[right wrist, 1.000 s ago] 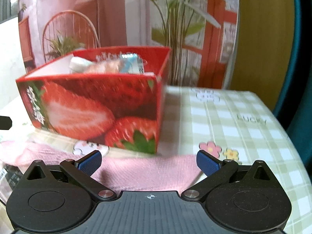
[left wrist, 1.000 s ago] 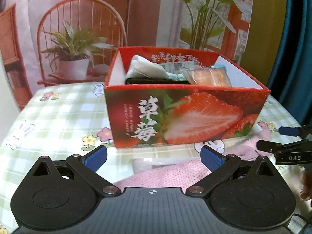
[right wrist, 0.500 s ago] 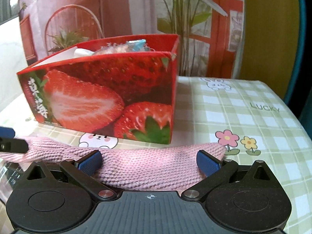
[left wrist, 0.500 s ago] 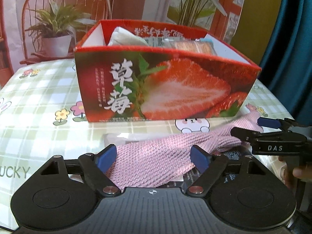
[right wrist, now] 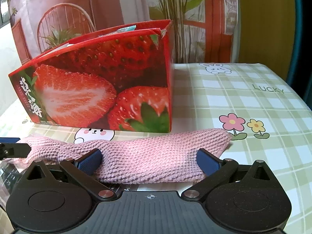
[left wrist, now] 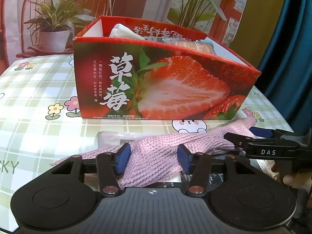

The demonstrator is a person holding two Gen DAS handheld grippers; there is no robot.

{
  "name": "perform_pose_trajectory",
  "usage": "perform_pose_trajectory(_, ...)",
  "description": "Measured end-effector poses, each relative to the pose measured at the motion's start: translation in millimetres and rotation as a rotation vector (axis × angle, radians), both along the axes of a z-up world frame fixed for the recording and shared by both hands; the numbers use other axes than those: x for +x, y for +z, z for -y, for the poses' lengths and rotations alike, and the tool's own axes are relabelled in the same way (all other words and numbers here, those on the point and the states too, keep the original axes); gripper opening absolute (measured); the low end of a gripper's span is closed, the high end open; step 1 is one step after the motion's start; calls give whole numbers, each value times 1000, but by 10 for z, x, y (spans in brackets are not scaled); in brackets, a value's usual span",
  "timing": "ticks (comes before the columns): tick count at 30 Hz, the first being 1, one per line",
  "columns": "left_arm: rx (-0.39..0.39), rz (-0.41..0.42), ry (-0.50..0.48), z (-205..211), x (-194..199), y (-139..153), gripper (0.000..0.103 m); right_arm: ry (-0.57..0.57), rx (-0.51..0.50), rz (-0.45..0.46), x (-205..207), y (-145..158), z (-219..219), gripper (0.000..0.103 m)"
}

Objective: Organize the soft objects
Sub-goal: 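Close the left gripper on the pink cloth while the right gripper pinches it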

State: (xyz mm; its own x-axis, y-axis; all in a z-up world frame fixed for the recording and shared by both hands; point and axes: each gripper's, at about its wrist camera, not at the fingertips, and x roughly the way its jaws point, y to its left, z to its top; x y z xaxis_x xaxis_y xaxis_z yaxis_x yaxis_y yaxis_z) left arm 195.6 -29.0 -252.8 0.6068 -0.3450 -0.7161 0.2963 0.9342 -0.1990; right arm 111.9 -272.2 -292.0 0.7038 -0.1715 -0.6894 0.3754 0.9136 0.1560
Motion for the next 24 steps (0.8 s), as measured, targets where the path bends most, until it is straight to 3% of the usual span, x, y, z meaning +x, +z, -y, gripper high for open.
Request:
perform_pose_trajectory(8, -13, 8, 6, -23, -35, 4, 43, 10, -35, 39, -77, 29, -89, 86)
perform_pose_trajectory(13, -15, 13, 8, -42, -62, 2, 40, 76, -96, 59, -98, 65, -248, 57)
perform_pose_trajectory(24, -21, 6, 13, -77, -94, -48, 40, 71, -47, 83, -132, 52, -174, 59)
